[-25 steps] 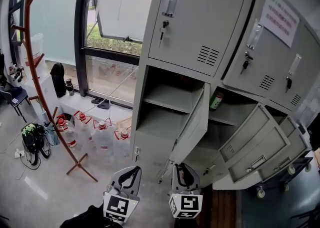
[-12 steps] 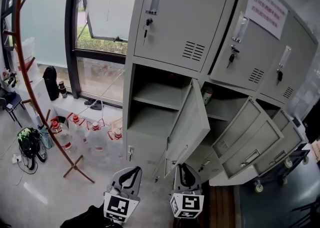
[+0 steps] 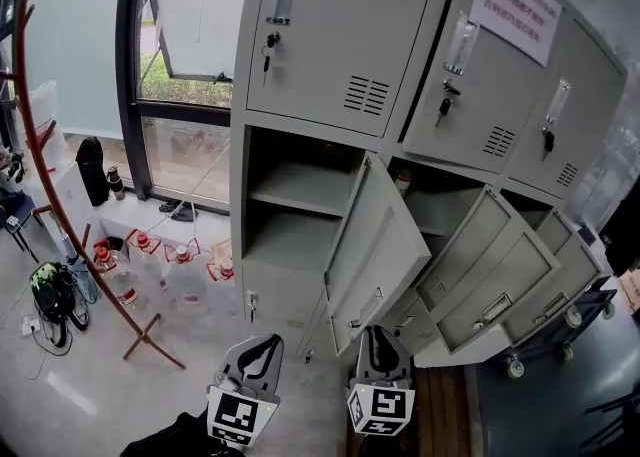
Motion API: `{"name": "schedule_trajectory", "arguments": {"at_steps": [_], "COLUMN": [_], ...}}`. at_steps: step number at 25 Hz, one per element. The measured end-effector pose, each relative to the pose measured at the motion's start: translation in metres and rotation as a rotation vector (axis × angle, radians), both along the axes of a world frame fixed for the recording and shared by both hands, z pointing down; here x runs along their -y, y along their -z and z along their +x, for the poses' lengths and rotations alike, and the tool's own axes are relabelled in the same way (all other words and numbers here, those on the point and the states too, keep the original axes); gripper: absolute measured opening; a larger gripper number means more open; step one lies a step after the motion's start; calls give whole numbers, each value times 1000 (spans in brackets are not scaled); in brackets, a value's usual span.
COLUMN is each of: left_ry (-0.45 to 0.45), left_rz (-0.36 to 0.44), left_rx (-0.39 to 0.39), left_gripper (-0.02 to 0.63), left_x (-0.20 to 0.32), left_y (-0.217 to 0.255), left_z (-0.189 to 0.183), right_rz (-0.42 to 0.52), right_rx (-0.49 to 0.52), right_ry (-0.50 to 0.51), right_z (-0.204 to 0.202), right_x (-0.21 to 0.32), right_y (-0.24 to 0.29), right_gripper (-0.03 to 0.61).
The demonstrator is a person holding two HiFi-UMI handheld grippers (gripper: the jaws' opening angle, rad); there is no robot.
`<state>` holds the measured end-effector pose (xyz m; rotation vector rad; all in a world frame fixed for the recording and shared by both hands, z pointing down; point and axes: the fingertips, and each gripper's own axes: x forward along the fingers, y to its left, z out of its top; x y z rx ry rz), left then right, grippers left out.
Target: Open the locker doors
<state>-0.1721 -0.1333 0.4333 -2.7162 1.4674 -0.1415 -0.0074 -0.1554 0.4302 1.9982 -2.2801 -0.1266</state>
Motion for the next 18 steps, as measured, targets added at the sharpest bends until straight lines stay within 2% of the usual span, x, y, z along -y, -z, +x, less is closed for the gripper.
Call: {"name": "schedule_trajectory", "arguments": {"at_steps": [3, 5, 18], "left_ry": [-3, -5, 0], "left_rz": [-2, -2, 0], "left_rx": [4, 7, 16], "left_gripper": [25, 25, 25], "left_x": [1, 1, 2], "left_y": [-1, -1, 1], "left_z": [4, 6, 10], "right_rz": [0, 4, 9], "right_rx": [-1, -8, -9], "right_ry": [-25, -52, -68], "right_z": [11, 19, 31], "right_x": [1, 2, 5], "right_y": [0, 0, -1], "right_gripper": [63, 15, 15]}}
